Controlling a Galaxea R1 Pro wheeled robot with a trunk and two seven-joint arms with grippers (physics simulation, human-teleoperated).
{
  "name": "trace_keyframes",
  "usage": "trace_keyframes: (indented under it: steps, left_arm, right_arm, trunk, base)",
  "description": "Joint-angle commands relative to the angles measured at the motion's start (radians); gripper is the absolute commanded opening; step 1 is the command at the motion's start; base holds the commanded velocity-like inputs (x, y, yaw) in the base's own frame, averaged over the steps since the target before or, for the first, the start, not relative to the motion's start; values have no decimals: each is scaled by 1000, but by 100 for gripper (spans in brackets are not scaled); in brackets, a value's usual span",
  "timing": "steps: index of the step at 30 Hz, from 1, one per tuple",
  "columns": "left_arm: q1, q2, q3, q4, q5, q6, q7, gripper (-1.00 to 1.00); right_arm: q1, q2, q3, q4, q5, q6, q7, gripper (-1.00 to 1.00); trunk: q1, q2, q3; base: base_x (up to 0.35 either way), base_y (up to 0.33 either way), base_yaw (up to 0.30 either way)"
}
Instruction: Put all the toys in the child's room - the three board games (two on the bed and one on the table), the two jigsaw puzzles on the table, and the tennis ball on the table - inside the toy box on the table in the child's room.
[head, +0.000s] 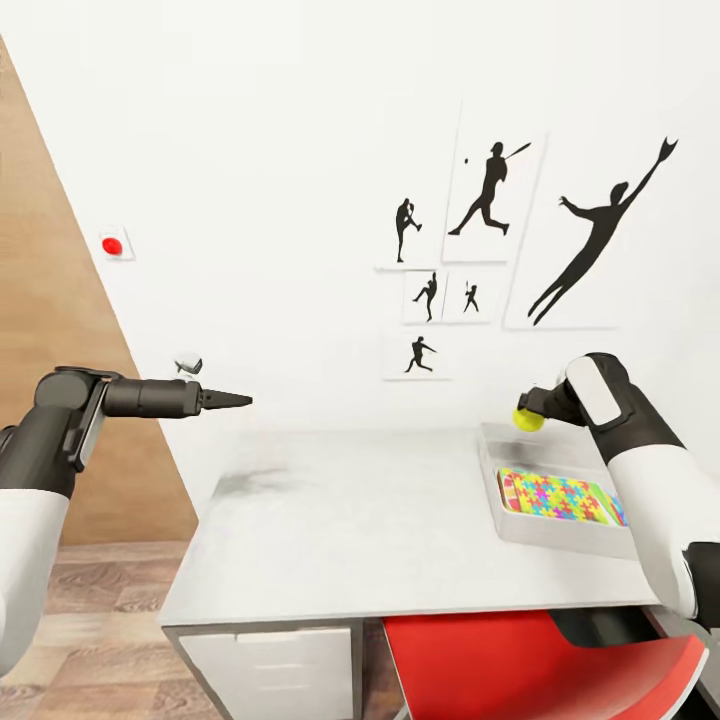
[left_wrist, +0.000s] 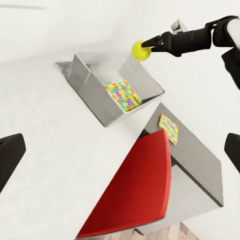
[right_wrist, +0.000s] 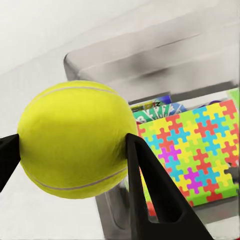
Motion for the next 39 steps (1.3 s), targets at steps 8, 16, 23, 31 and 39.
trace_keyframes:
  steps: [8, 16, 23, 31, 39]
  left_arm:
    - [-1, 0, 1, -1, -9, 10, -8, 100]
    - [-1, -2, 0, -1, -9, 10, -8, 100]
    - [-1, 0, 0, 0, -9, 10, -8, 100]
    - [-1, 0, 0, 5, -9, 10, -8, 100]
    - [-1, -1, 0, 5, -9, 10, -8, 100]
  right_arm:
    - [0, -20, 9, 87, -10, -19, -10, -100]
    - [3, -23, 15, 92, -10, -29, -7, -100]
    - [6, -21, 15, 93, -10, -33, -9, -100]
    - [9, -20, 15, 93, -9, -33, -9, -100]
    - [9, -20, 14, 93, -8, -36, -10, -100]
  trunk:
    - [1, -2, 7]
    - [1, -2, 8]
    - [1, -2, 8]
    - [1, -2, 8]
    - [1, -2, 8]
  base:
    - [0, 0, 0]
    - [0, 0, 0]
    - [0, 0, 0]
    - [0, 0, 0]
    - [69, 0, -2]
